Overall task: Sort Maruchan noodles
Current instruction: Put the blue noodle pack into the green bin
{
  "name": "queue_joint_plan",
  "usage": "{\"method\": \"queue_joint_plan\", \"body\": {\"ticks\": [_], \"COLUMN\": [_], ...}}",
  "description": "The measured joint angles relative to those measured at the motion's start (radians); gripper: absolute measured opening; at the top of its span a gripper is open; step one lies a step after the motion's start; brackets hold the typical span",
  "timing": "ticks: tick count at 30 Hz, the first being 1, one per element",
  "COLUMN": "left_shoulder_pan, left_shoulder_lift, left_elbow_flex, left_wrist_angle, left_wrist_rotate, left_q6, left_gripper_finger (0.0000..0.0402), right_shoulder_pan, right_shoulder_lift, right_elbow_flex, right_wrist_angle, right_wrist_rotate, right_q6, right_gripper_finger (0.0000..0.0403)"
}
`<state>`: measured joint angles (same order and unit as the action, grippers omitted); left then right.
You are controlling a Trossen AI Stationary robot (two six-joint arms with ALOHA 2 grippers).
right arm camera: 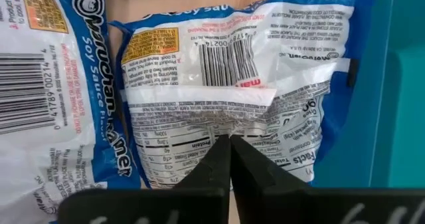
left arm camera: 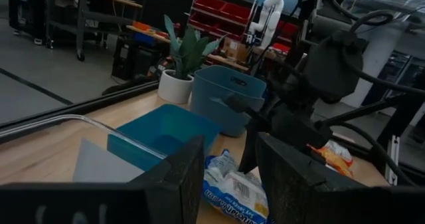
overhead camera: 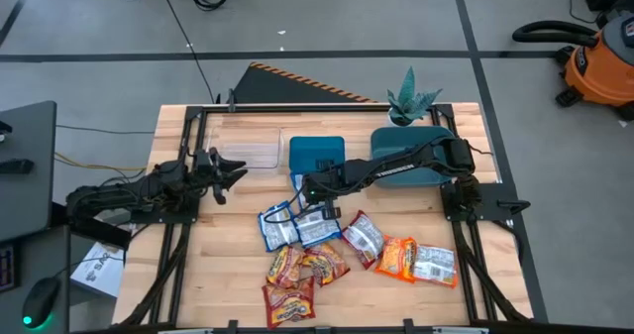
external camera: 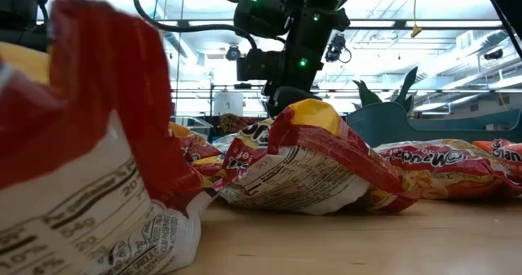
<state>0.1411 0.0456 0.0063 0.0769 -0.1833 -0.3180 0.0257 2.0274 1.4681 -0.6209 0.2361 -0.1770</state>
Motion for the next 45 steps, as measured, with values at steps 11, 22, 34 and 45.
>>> {"method": "queue_joint_plan", "body": {"ticks": [11,22,34,45], "left_shoulder_pan": [0.000,0.000,0.000,0.000], "left_shoulder_lift": [0.000,0.000,0.000,0.013], "left_elbow_flex": [0.000,0.000,0.000,0.000], "left_wrist_angle": [0.006,0.006,0.001,-0.003], "left_wrist_rotate": [-0.004,-0.007,-0.007,-0.006], "left_q6": [0.015,0.015,0.011,0.008], "left_gripper_finger": [0.0142,0.0142,0.0142,0.0142], "right_shoulder_pan": [0.027,0.076,0.036,0.011], "right_shoulder_lift": [-0.036,-0.037,-0.045,-0.261], "right_elbow_flex": [0.069,0.358,0.491,0.283], "right_wrist_angle": [-0.031,-0.359,-0.949,-0.953], "right_wrist_rotate": [0.033,0.266,0.528,0.539], "right_q6": [-0.002,0.000,0.512,0.687], "right_gripper_finger": [0.0005,0.0003,0.0004,0.0004]}}
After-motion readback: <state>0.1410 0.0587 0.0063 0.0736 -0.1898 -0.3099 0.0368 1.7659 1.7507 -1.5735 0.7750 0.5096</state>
